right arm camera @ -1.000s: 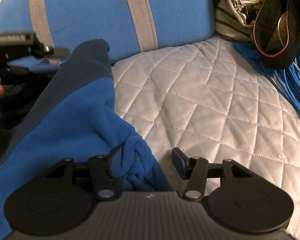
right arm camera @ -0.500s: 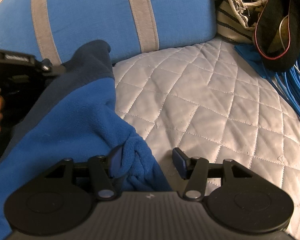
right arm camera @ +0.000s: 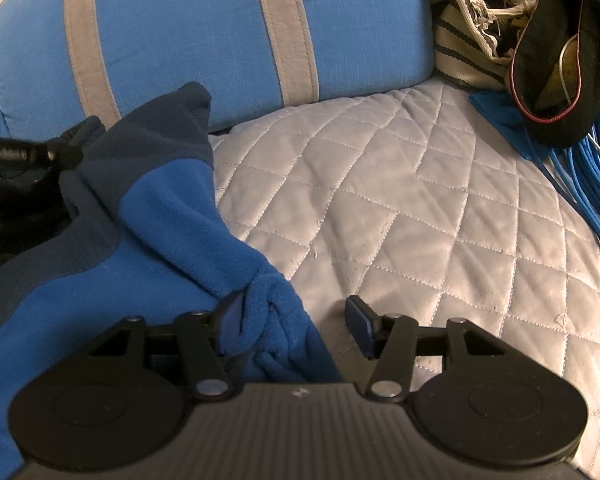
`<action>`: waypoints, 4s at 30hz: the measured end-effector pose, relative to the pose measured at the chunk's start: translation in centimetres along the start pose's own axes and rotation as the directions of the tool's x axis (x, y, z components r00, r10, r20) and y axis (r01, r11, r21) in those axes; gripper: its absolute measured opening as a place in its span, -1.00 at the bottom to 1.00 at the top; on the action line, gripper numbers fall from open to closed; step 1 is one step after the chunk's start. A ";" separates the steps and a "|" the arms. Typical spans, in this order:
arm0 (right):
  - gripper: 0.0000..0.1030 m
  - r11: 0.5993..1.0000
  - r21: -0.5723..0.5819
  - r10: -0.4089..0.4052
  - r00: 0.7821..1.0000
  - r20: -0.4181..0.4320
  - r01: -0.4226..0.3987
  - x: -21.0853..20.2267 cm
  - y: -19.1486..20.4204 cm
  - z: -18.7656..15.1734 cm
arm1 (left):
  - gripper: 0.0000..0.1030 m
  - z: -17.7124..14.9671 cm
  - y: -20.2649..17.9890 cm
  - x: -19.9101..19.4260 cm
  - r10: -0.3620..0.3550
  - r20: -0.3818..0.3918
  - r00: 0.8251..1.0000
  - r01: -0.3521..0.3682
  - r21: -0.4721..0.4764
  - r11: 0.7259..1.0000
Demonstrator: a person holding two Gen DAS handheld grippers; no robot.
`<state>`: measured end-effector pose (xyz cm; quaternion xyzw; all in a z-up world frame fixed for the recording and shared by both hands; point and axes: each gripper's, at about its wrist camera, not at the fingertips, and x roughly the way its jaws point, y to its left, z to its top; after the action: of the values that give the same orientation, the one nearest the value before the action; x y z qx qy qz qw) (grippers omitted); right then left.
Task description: Fold clothes
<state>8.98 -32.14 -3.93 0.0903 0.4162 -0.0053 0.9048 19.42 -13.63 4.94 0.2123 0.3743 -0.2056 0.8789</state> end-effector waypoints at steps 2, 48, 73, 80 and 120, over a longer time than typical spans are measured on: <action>0.31 1.000 0.001 0.000 1.000 -0.003 0.000 0.0 0.0 0.0 | -0.92 -0.4 -0.5 0.3 0.034 -0.028 0.999 -0.033 0.040 0.999; 1.00 0.993 0.032 0.089 0.913 0.397 -0.110 -34.9 -6.2 8.7 | 0.44 -24.8 15.7 -45.8 0.217 0.275 0.937 -0.042 -0.528 0.848; 1.00 0.962 -0.207 0.211 0.966 0.147 -0.178 -41.2 -9.6 1.4 | 0.66 -33.9 11.7 -47.1 0.115 0.231 0.966 0.038 -0.567 0.823; 1.00 0.971 -0.112 0.219 0.974 0.057 -0.212 -35.3 -10.2 -2.6 | 0.65 -38.5 8.5 -37.7 0.162 0.048 0.986 -0.117 -0.498 0.859; 1.00 0.910 0.210 0.369 0.929 -0.020 -0.357 -26.2 -20.4 -14.8 | 0.22 -53.7 7.6 -29.4 -0.306 0.384 0.871 0.481 -0.793 0.375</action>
<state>-21.00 -51.44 3.19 0.2580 0.4159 0.1229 0.8633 -25.91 26.92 -5.27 -0.3763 0.3874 -0.2083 0.8154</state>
